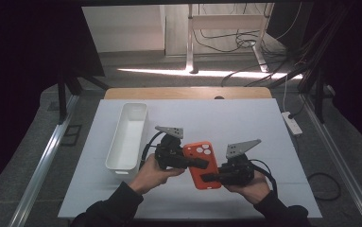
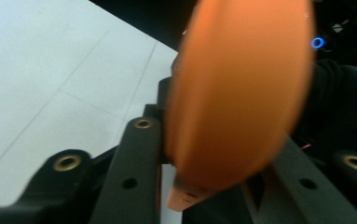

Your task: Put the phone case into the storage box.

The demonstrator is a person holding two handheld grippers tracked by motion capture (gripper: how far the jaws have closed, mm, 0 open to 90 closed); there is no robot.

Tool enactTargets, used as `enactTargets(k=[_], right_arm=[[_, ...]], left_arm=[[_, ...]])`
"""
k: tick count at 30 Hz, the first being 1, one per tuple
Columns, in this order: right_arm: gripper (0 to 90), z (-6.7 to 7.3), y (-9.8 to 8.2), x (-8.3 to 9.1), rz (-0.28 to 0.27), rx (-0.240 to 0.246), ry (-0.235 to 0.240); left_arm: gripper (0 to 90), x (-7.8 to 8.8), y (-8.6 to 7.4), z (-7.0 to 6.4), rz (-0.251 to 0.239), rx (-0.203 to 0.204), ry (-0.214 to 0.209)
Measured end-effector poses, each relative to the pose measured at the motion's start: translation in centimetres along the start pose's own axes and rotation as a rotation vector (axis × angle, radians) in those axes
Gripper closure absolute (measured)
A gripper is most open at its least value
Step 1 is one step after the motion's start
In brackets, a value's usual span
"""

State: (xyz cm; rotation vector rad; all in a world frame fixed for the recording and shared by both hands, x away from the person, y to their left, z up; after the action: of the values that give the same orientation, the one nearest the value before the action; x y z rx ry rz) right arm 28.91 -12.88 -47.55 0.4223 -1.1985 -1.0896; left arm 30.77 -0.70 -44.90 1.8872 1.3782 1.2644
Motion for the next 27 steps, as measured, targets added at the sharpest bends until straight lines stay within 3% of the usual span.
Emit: enactTargets(k=[4, 8, 10, 13, 16, 18, 19, 22, 27], right_arm=[[85.6, -0.4, 0.1, 0.3, -0.013, 0.017, -0.081], [85.6, -1.0, 0.4, 1.1, -0.051, 0.015, -0.132], [85.6, -1.2, 0.4, 1.3, -0.061, 0.023, -0.164], [85.5, -1.4, 0.5, 1.5, -0.071, 0.046, -0.221], [85.4, -1.5, 0.5, 1.7, -0.077, 0.067, -0.265], [85.4, -1.5, 0.6, 1.8, -0.082, 0.079, -0.286], [85.4, -1.5, 0.6, 1.8, -0.082, 0.079, -0.286], [85.4, -1.7, 0.6, 1.9, -0.090, 0.076, -0.322], [85.4, -2.0, 0.6, 2.0, -0.090, 0.063, -0.361]], left_arm=[[55.5, 0.2, 0.1, 0.4, 0.014, -0.025, 0.109], [37.8, 0.9, 0.2, 0.8, 0.042, -0.057, 0.253], [32.2, 1.0, 0.2, 0.8, 0.044, -0.060, 0.272], [23.1, 1.7, 0.4, 1.1, 0.030, -0.064, 0.349], [15.7, 2.1, 0.4, 1.4, 0.022, -0.060, 0.388], [10.8, 2.4, 0.4, 1.6, 0.028, -0.059, 0.435], [8.7, 2.4, 0.4, 1.6, 0.028, -0.059, 0.435], [6.2, 2.8, 0.3, 1.9, 0.029, -0.058, 0.482], [8.5, 3.0, 0.3, 1.8, 0.042, -0.061, 0.503]])
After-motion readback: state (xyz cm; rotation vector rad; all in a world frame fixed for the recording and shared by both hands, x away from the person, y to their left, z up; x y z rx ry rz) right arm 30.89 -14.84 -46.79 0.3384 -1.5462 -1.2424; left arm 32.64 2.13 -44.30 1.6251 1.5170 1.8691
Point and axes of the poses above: each handheld gripper's, and its own axes: x roughly backward along the jaws, y roughly out of its top, z roughly to its left, the point moved 7 cm from there along -x, roughly forward along the jaws, and after that the axes turned 2 degrees about -x, right-handed, at the moved point
